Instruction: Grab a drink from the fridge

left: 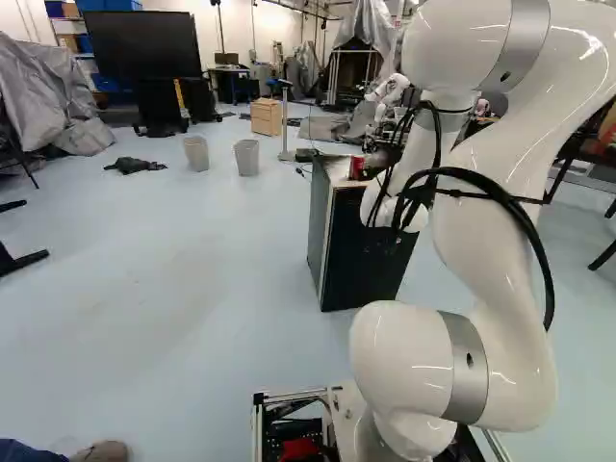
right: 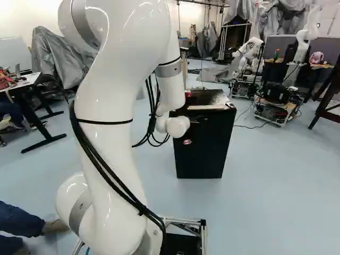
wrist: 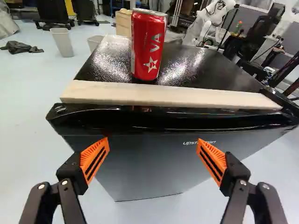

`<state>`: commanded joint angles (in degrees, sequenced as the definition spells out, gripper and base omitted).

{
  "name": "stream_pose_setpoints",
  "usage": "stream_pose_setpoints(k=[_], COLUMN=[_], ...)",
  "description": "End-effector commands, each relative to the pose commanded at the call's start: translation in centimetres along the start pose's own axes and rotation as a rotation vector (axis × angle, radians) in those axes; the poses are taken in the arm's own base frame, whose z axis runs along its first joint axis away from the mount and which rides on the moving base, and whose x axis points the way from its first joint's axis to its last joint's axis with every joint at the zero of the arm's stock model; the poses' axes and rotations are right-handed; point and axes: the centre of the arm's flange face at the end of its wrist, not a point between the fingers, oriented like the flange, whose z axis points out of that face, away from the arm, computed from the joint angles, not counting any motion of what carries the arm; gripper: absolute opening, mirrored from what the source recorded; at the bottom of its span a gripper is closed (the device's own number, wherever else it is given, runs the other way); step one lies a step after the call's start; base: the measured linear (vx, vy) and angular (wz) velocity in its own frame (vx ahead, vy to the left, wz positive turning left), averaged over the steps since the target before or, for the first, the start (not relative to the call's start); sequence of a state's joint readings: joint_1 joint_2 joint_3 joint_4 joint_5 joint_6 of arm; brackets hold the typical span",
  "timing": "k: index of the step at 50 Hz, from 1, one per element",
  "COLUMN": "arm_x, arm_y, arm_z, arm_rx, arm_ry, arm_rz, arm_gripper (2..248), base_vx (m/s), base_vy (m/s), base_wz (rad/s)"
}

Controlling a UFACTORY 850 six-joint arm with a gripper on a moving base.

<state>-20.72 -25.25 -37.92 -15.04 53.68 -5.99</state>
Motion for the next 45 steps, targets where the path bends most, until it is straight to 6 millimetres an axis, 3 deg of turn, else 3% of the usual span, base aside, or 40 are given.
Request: stream_pose_setpoints(k=[28, 45], arm_x=[0.2, -0.4], arm_y=[0.0, -0.4], arm_z=[0.8, -1.4], arm_rx=[0.003, 0.002], arm_ry=[0.006, -0.009], arm_rz=[-0.003, 0.002], arm_gripper=[247, 247], base_vx=[0.000, 0.000], base_vy=[0.000, 0.000], base_wz=[0.000, 0.000])
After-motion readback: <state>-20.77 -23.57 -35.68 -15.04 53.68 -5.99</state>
